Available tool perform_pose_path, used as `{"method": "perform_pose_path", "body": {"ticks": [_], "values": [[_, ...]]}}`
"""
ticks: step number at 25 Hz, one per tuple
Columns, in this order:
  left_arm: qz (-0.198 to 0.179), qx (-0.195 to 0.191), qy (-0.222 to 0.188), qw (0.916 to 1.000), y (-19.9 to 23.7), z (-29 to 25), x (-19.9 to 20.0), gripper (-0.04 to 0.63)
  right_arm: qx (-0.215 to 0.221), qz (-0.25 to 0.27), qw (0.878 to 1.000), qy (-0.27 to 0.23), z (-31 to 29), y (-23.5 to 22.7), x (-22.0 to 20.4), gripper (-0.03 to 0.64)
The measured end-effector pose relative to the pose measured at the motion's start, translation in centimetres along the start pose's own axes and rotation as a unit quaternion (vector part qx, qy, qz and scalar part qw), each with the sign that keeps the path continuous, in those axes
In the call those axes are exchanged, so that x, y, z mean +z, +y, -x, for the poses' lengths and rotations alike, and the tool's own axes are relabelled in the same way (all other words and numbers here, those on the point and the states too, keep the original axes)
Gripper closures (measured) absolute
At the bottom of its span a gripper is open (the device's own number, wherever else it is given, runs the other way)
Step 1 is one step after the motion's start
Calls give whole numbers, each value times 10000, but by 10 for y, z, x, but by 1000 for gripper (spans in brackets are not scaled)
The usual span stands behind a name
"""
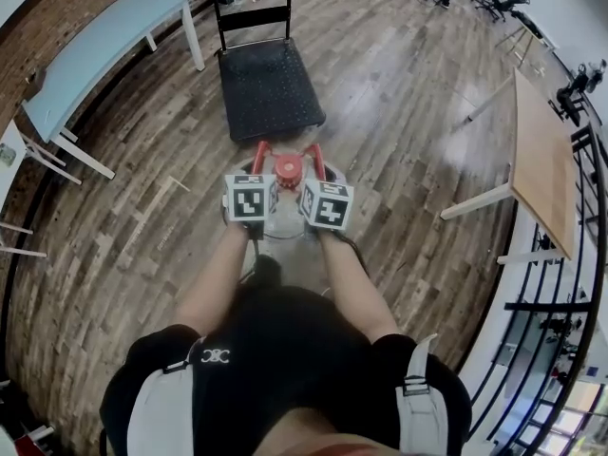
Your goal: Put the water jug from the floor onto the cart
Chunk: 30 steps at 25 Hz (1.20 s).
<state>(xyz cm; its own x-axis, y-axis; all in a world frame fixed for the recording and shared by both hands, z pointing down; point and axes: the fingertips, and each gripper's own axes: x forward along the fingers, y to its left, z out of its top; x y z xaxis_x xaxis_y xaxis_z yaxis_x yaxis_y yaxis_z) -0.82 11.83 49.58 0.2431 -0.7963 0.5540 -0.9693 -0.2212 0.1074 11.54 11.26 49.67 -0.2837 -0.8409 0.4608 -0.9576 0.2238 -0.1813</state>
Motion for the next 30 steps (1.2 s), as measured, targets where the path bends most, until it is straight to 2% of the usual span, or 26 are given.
{"method": "perform_pose_path", "body": {"ticks": [8, 13, 23, 30], "values": [[135, -92, 100, 9998, 39, -72, 42, 588, -43, 12, 10000, 84, -83, -3, 41, 601], [96, -116, 95, 9998, 64, -103, 73, 588, -84, 3, 9999, 117, -125, 1, 64, 601], [127, -142, 192, 9996, 115, -152, 99, 588, -113, 1, 9998, 150, -191, 15, 92, 601], [122, -133, 275, 9995, 131, -173, 106, 589, -82, -89, 9997, 204, -220, 14, 97, 601]]}}
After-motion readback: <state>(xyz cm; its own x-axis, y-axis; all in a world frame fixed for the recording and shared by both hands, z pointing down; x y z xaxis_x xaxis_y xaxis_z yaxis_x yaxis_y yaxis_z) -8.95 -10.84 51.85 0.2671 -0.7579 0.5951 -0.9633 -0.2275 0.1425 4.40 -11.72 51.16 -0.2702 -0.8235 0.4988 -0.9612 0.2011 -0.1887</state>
